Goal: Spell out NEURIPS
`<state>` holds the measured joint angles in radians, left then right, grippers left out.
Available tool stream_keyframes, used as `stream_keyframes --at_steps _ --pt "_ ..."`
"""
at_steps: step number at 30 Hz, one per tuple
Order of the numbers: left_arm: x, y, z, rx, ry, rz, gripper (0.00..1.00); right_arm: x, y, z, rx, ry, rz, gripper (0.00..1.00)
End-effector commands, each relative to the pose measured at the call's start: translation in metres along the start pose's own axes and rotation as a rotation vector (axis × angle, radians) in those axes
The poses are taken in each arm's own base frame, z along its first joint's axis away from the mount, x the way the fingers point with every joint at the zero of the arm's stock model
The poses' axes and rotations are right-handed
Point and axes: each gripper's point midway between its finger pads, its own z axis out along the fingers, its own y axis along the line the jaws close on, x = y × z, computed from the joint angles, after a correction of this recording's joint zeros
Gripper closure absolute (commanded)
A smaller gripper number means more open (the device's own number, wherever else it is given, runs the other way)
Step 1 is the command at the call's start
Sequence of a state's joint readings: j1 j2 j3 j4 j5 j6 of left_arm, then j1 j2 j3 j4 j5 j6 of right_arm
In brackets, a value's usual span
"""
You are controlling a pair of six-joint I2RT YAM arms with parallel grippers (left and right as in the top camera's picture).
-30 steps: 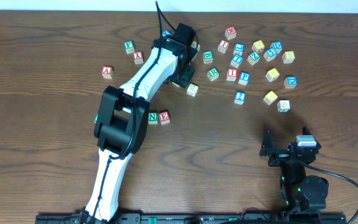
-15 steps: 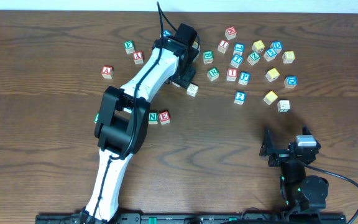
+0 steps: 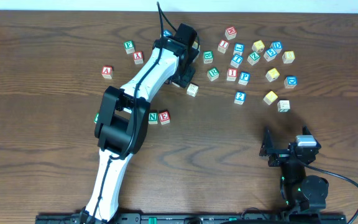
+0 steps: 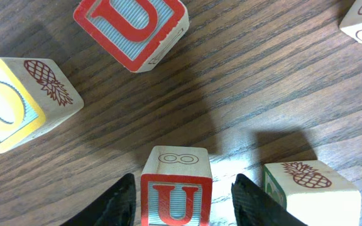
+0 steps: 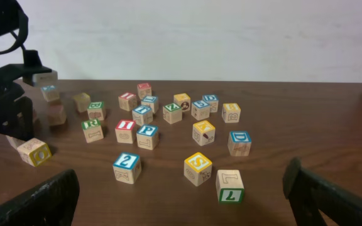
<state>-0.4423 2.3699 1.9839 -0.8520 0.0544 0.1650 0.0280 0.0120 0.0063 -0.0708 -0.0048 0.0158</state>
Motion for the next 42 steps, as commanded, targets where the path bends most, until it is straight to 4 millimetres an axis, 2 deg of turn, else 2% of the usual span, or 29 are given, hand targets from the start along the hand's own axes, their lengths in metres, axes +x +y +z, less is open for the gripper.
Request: stream_keyframes --at_steps 1,16,42 --pt "-0.0034 -0.0015 0.0003 0.009 -0.006 0.007 0.54 0.0005 -0.0016 -0.0003 0.006 0.001 0.014 0.01" --pt "-0.0015 -0.0016 0.0003 0.009 0.002 0.007 0.62 0.0004 -0.0016 -0.0003 0.006 0.0 0.014 0.01" --pt "0.0023 -0.0007 0.008 0.004 0.02 0.007 0.62 0.0004 -0.0016 -0.0003 0.006 0.0 0.014 0.01"
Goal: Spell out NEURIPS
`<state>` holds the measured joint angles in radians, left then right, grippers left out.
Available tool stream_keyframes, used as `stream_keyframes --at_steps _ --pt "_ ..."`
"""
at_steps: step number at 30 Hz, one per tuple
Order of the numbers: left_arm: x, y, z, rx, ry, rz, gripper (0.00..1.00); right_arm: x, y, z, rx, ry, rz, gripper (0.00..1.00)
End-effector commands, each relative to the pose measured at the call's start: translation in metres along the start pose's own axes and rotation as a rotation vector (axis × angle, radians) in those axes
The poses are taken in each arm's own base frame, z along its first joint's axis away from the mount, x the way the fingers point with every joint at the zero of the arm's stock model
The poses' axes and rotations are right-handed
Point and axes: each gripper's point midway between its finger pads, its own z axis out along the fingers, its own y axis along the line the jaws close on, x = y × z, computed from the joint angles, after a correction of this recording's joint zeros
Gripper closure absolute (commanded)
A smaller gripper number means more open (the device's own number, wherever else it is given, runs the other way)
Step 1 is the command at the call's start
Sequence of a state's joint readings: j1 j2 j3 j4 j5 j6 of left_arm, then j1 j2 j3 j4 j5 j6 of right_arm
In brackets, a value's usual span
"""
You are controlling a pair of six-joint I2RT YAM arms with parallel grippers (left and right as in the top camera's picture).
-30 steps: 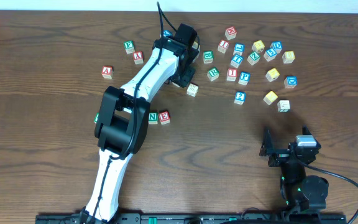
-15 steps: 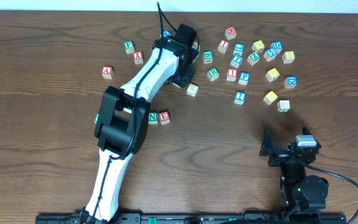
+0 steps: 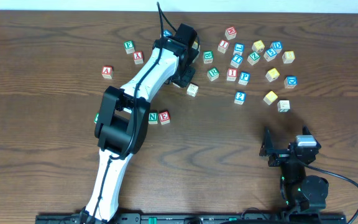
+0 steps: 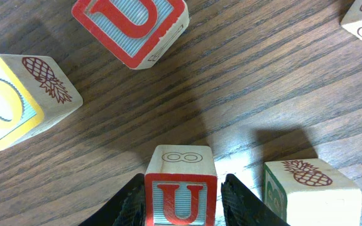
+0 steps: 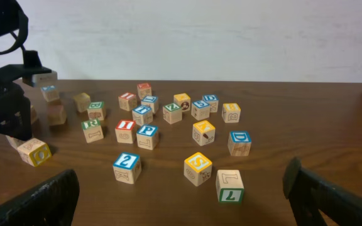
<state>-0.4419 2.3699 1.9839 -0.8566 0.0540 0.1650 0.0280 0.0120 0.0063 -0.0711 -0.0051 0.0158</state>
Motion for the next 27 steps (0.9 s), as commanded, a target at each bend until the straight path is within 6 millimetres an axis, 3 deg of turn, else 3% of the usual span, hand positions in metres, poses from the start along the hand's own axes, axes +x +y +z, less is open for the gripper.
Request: stream_keyframes --at_steps 1,27 --pt "0.0012 -0.0009 0.0081 0.004 0.015 0.008 0.62 0.0003 -0.0016 -0.0003 0.006 0.0 0.014 0.01" --pt "0.0044 0.0015 0.0081 -0.01 0.028 0.007 0.67 0.0003 -0.0016 -0.0003 0.006 0.0 0.014 0.01"
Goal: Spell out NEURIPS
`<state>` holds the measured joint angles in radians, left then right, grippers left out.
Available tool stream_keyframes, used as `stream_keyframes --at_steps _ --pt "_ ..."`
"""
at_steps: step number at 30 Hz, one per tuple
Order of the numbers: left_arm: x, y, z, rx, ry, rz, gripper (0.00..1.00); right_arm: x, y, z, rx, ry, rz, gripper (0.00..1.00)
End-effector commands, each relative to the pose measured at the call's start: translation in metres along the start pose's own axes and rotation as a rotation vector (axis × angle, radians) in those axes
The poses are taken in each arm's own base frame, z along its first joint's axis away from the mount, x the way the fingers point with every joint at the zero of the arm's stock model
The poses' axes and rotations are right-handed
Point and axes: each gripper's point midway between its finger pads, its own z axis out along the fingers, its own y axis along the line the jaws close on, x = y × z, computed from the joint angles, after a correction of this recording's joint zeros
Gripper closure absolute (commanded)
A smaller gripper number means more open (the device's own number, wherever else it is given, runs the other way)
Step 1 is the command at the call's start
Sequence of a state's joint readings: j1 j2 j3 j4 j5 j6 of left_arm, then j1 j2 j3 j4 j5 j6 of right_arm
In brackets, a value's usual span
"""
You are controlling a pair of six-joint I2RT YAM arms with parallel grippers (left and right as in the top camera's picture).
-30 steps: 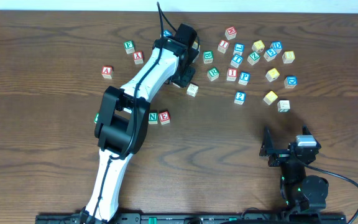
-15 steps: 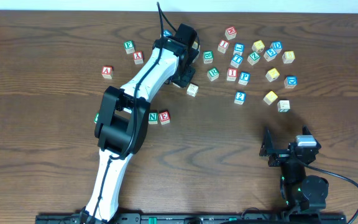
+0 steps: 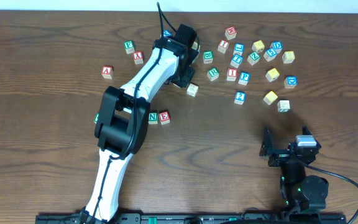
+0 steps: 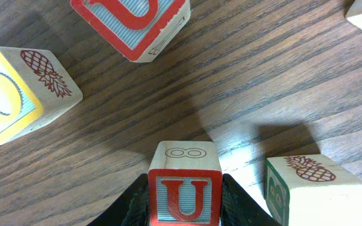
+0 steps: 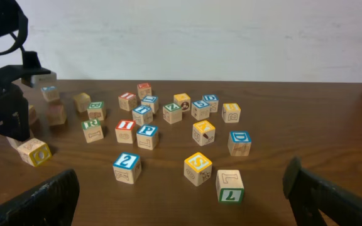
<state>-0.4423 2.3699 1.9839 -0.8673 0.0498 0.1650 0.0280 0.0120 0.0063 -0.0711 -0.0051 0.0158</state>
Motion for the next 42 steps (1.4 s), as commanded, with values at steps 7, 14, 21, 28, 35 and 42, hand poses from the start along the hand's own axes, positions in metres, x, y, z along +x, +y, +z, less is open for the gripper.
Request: stream_keyframes --at_steps 7,14,21,28,35,42 --pt "0.002 0.001 0.008 -0.007 0.017 0.007 0.67 0.0 -0.002 0.0 0.006 0.0 0.014 0.01" --pt "0.001 0.001 0.008 -0.007 0.016 0.007 0.74 0.0 -0.002 0.0 0.006 0.0 0.014 0.01" --pt "0.002 0.002 0.008 -0.01 0.017 0.007 0.74 0.0 -0.002 0.0 0.006 0.0 0.014 0.01" --pt "0.001 0.002 0.006 -0.012 0.013 0.007 0.79 0.0 -0.002 0.0 0.006 0.0 0.014 0.01" --pt "-0.006 0.003 -0.01 -0.016 -0.022 0.006 0.81 0.0 -0.002 0.0 0.006 0.0 0.014 0.01" --pt "-0.017 0.009 -0.038 -0.05 -0.079 -0.014 0.81 0.0 -0.002 0.0 0.006 0.0 0.014 0.01"
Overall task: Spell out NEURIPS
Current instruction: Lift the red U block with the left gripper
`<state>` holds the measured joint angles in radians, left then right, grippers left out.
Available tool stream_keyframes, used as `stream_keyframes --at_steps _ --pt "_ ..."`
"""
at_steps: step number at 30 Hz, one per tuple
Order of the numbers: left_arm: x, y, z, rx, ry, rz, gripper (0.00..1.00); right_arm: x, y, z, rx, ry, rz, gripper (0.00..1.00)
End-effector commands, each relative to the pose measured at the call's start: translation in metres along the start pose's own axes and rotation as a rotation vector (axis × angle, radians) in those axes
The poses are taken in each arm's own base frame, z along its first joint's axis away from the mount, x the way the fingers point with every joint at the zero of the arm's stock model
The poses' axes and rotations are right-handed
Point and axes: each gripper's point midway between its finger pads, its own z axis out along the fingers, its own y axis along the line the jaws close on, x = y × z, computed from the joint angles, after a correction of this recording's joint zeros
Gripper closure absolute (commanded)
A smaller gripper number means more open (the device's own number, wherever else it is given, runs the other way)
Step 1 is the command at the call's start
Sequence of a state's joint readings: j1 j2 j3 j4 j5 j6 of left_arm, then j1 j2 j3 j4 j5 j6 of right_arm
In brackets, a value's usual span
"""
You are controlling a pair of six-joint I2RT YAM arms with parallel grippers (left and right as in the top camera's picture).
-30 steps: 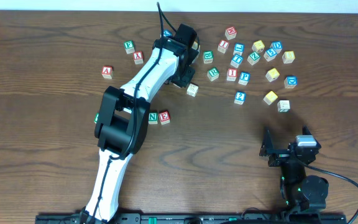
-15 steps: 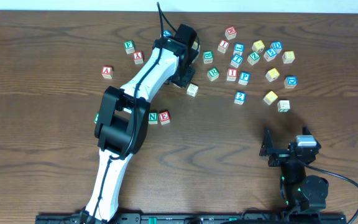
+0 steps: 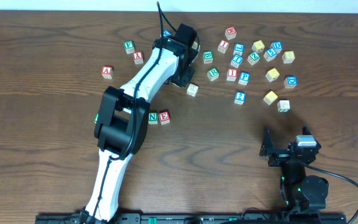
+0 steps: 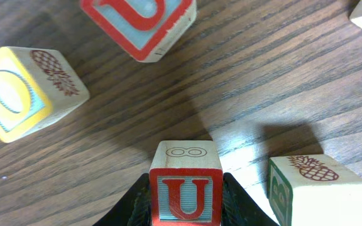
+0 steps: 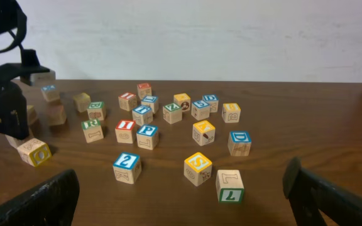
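Observation:
My left gripper (image 4: 185,202) is shut on a red U block (image 4: 185,187), its black fingers (image 4: 137,202) pressed against both sides. In the overhead view that gripper (image 3: 181,77) is at the back of the table, mostly hidden under its arm. A green N block (image 3: 153,116) and a red E block (image 3: 164,116) lie side by side at mid-table. The green R block (image 5: 92,130), red I block (image 5: 125,130), blue P block (image 5: 147,136) and yellow S block (image 5: 198,168) lie loose at the back right. My right gripper (image 3: 288,149) rests open near the front right, holding nothing.
Close round the held block are a second red U block (image 4: 137,17), a yellow O block (image 4: 25,93) and a green-edged pineapple block (image 4: 317,187). Several more letter blocks (image 3: 253,53) are scattered at the back right, and three others (image 3: 129,53) at the back left.
The neighbouring blocks sit slightly shifted in the left wrist view, so the left gripper has moved a little with the U block still between its fingers. The right arm has not moved.
My left gripper first stood open around the red U block with gaps on both sides. Then its fingers were closed against the block. It has kept that hold at the same spot among the back blocks. N and E have stayed in place.

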<state>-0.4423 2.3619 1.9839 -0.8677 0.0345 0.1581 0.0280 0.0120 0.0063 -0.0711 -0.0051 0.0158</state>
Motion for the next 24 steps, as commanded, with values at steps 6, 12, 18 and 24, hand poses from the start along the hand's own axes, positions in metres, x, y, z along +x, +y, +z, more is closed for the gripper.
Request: stream_keyframes --at_steps 6,12,18,24 --pt "-0.027 0.009 -0.068 -0.04 -0.143 -0.027 0.81 0.0 -0.002 0.0 0.006 0.0 0.014 0.01" --pt "-0.035 0.015 -0.111 -0.065 -0.225 -0.135 0.81 0.0 -0.002 0.0 0.006 0.0 0.014 0.01" --pt "-0.024 0.036 -0.157 -0.164 -0.278 -0.366 0.89 0.0 -0.002 0.0 0.006 0.0 0.014 0.01" --pt "0.002 0.033 -0.176 -0.154 -0.225 -0.503 0.93 0.0 -0.002 0.0 0.006 0.0 0.014 0.01"
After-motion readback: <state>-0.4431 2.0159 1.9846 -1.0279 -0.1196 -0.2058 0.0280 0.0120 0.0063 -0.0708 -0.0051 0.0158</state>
